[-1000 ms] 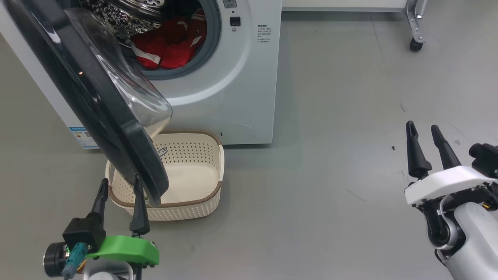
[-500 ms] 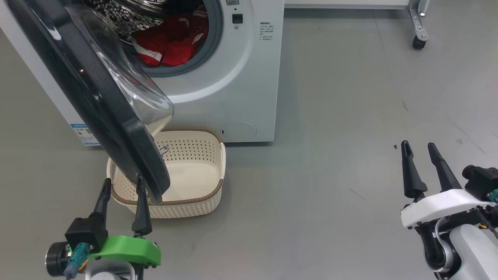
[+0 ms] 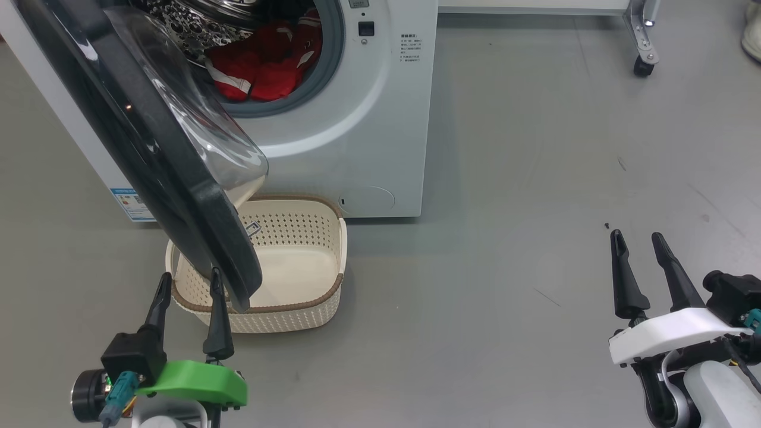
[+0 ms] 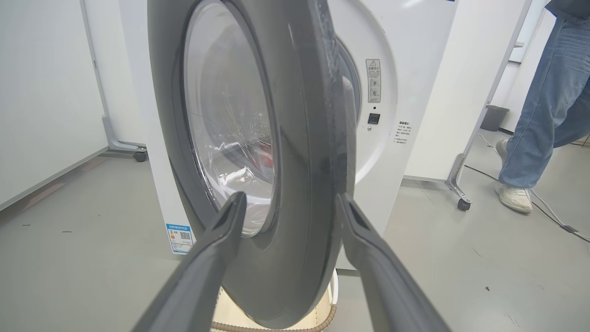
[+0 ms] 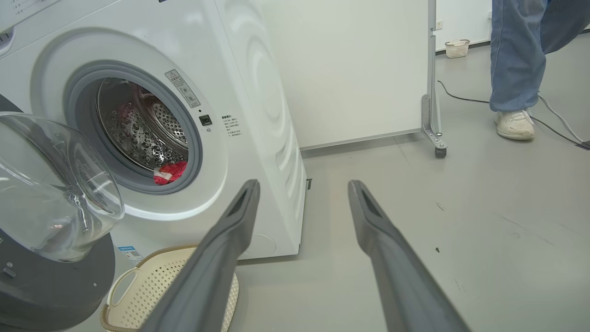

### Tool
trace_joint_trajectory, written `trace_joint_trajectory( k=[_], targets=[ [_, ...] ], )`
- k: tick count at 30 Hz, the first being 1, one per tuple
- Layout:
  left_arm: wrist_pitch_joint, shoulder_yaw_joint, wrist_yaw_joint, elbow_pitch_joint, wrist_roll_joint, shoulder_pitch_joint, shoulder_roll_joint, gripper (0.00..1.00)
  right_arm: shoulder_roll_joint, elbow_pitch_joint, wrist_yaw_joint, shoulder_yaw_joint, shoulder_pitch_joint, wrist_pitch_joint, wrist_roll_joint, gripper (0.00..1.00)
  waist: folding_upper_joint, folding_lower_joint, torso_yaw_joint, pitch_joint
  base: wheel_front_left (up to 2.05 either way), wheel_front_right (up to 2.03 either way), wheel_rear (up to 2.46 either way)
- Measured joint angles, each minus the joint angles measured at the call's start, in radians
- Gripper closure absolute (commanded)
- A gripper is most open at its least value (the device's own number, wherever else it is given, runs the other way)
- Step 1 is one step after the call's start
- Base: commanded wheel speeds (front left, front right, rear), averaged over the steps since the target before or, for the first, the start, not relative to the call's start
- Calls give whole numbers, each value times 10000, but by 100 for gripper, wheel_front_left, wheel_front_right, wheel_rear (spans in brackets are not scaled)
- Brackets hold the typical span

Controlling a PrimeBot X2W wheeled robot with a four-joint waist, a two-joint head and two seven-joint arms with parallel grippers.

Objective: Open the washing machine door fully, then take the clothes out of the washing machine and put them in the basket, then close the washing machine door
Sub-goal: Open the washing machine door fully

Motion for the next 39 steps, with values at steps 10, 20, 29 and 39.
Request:
trace_joint_trajectory(
  k=[10, 20, 29, 39],
  targets=[
    [0, -44, 0, 4, 0, 0, 0, 0, 171, -94, 171, -134, 227, 0, -370, 0, 0, 0, 30, -27, 0, 0, 0],
    [0, -127, 0, 19, 31, 0, 0, 0, 343, -136, 259, -288, 401, 0, -570, 0, 0, 0, 35, -70, 0, 0, 0],
    [0, -167, 0, 50, 31, 0, 0, 0, 487, -138, 349, -414, 500, 0, -731, 0, 0, 0, 33, -111, 0, 0, 0],
    [0, -245, 0, 69, 42, 1, 0, 0, 614, -142, 454, -575, 603, 0, -934, 0, 0, 0, 53, -132, 0, 0, 0]
  ],
)
